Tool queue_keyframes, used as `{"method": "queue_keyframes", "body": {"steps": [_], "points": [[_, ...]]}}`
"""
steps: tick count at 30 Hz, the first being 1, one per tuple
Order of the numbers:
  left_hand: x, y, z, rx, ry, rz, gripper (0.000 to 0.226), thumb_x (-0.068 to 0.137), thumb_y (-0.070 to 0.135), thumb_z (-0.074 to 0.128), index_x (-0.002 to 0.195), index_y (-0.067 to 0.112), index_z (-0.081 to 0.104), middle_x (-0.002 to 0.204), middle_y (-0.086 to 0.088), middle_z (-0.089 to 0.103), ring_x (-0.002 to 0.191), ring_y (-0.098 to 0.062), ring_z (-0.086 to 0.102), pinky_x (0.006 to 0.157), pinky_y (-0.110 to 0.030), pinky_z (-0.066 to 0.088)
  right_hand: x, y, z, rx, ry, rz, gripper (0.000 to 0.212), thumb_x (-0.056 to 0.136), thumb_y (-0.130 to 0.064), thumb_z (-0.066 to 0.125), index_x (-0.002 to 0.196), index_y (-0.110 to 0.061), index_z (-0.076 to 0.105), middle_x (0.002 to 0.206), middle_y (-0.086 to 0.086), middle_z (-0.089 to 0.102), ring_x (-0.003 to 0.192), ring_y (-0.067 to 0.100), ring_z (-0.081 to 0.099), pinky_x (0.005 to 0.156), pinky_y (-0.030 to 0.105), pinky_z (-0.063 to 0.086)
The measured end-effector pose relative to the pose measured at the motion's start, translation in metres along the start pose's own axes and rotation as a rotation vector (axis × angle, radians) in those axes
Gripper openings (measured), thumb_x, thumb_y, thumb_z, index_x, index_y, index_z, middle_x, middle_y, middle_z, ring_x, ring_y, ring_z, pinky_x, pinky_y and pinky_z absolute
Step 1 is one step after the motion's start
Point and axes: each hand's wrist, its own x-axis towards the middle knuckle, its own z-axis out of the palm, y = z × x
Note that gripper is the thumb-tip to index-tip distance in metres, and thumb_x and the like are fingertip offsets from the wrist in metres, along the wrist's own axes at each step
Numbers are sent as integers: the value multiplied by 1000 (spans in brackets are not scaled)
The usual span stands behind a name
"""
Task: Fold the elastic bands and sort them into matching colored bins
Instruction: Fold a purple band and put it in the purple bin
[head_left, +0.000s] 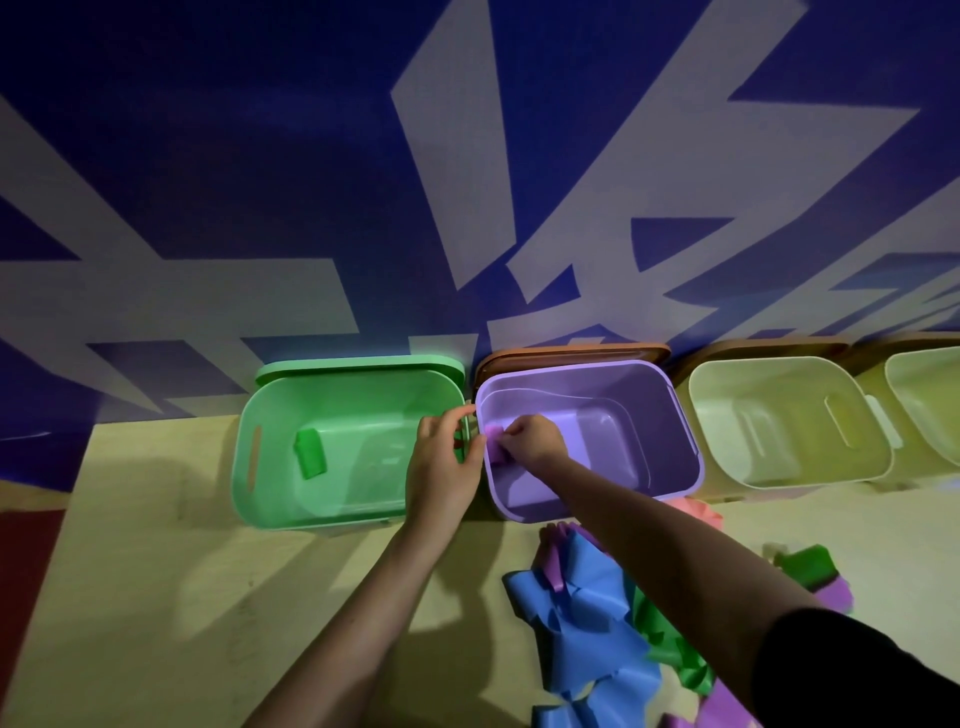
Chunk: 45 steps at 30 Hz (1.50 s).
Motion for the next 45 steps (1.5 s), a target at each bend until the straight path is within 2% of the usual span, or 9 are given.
{"method": "queue_keyframes", "body": {"steps": [5, 12, 15, 18, 25, 34, 37, 42, 45], "points": [[1, -2, 1, -23, 3, -5, 33, 89, 24, 61, 121, 29, 58, 107, 0, 50, 90, -18, 58, 78, -34, 49, 0, -1, -2, 12, -81, 33, 46, 92, -43, 48, 78, -9, 75, 89, 14, 71, 86, 26, 64, 76, 26, 45], [1, -1, 0, -37, 1, -7, 30, 89, 24, 61, 119, 28, 59, 106, 1, 50, 89, -17, 58, 77, -31, 49, 6, 1, -4, -45, -80, 96, 53, 88, -56, 50, 93, -7, 72, 92, 12, 67, 82, 24, 57, 74, 28, 40], [2, 0, -1, -56, -19, -27, 30, 89, 26, 61, 119, 29, 58, 107, 2, 49, 89, -15, 58, 76, -27, 47, 1, 1, -15, -25, -109, 106, 47, 87, -48, 56, 97, -5, 71, 94, 13, 68, 89, 26, 64, 78, 31, 49], [2, 2, -5, -61, -55, -33, 31, 90, 25, 61, 121, 28, 57, 109, 1, 48, 93, -15, 56, 76, -22, 41, -12, 4, -28, 116, -78, 42, 42, 90, -38, 58, 97, 2, 70, 98, 18, 71, 96, 32, 65, 90, 40, 51], [-3, 20, -12, 118, -27, -5, 30, 88, 23, 62, 118, 20, 62, 115, -11, 51, 107, -27, 53, 81, -24, 37, -81, 22, -62, 607, 185, -154, 24, 94, -22, 56, 89, -3, 70, 81, 7, 70, 69, 14, 65, 73, 33, 50], [-65, 72, 15, 26, -21, 239, 19, 89, 6, 58, 104, 13, 66, 106, -6, 55, 85, -18, 59, 79, -25, 44, -152, 87, -82, 920, 285, -220, 18, 94, -10, 53, 87, -3, 69, 65, 4, 61, 50, 4, 55, 53, 16, 43], [-90, 79, 42, 2, -116, 225, 16, 90, 5, 58, 101, 14, 67, 103, -4, 59, 75, -6, 56, 72, -15, 41, -161, 126, -83, 901, 254, -197, 21, 95, -11, 53, 85, -1, 70, 62, 2, 59, 52, 8, 52, 51, 17, 42], [-126, 73, 86, 15, -296, 112, 16, 89, 2, 57, 96, 14, 66, 99, -4, 65, 78, -7, 59, 72, -8, 42, -167, 196, -88, 785, 215, -157, 24, 93, -16, 55, 76, -7, 70, 65, 8, 65, 56, 15, 57, 57, 26, 42], [-140, 71, 112, 33, -337, 44, 15, 88, 1, 57, 96, 7, 69, 91, -4, 66, 82, -16, 59, 73, -24, 45, -170, 235, -96, 732, 212, -130, 23, 92, -11, 54, 74, -12, 68, 62, 2, 64, 51, 10, 57, 53, 22, 42]]}}
